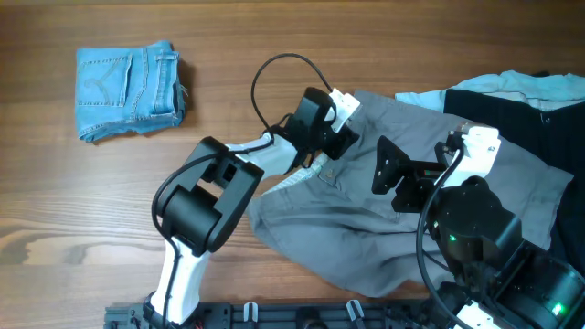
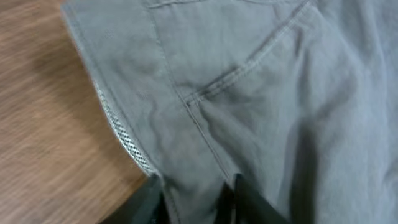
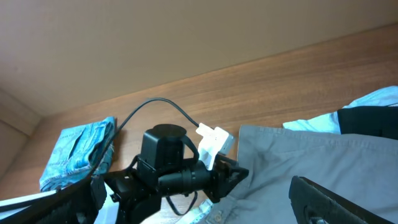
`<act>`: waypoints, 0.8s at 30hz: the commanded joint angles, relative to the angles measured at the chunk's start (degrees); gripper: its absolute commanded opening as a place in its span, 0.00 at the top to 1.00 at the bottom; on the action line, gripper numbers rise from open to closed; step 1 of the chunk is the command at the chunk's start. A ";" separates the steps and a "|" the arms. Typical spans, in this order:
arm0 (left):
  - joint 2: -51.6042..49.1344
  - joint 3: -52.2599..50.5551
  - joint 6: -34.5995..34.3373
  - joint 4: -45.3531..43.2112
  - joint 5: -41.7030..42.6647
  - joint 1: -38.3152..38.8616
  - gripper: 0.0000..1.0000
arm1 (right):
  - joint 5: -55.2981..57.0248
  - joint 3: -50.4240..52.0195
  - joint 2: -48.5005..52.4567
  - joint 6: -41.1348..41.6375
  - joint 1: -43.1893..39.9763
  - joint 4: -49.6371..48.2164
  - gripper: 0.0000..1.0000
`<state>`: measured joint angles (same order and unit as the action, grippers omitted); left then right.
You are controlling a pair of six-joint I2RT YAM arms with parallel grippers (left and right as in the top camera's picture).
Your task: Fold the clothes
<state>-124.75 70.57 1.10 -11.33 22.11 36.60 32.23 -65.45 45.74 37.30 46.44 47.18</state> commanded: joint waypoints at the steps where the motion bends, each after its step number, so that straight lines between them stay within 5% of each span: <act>1: -1.70 0.11 0.15 0.35 0.13 1.66 0.88 | 1.44 -0.55 -0.33 0.39 -0.24 0.02 0.01; 6: -0.22 1.27 -4.85 0.92 -10.80 -1.70 0.96 | 1.44 -0.55 -0.33 0.39 -0.24 0.00 0.01; 12: 10.43 3.15 -6.05 3.19 -18.80 -19.58 0.96 | 2.05 -0.55 -0.33 0.31 -0.24 0.00 0.00; 17: 14.10 3.50 -6.10 5.25 -15.08 -31.98 0.88 | 2.05 -0.55 -0.33 0.42 -0.24 0.02 0.01; 18: 14.49 3.50 -6.10 5.88 -15.08 -34.05 0.73 | 2.05 -0.55 -0.31 0.42 -0.24 0.04 0.01; 19: 15.21 3.50 -6.08 6.47 -15.08 -35.47 0.45 | 2.05 -0.55 0.02 0.52 -0.24 0.04 0.01; 21: 16.90 3.50 -6.05 7.72 -15.10 -36.39 0.37 | 2.05 -0.55 0.70 1.42 -0.26 0.09 0.01; 24: 21.00 3.50 -6.03 9.64 -15.13 -36.50 0.09 | 1.81 -0.55 2.80 2.34 -0.28 1.03 0.01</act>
<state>-109.51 73.63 -4.91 -2.85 7.05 -0.08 32.91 -65.45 46.46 38.13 46.44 47.35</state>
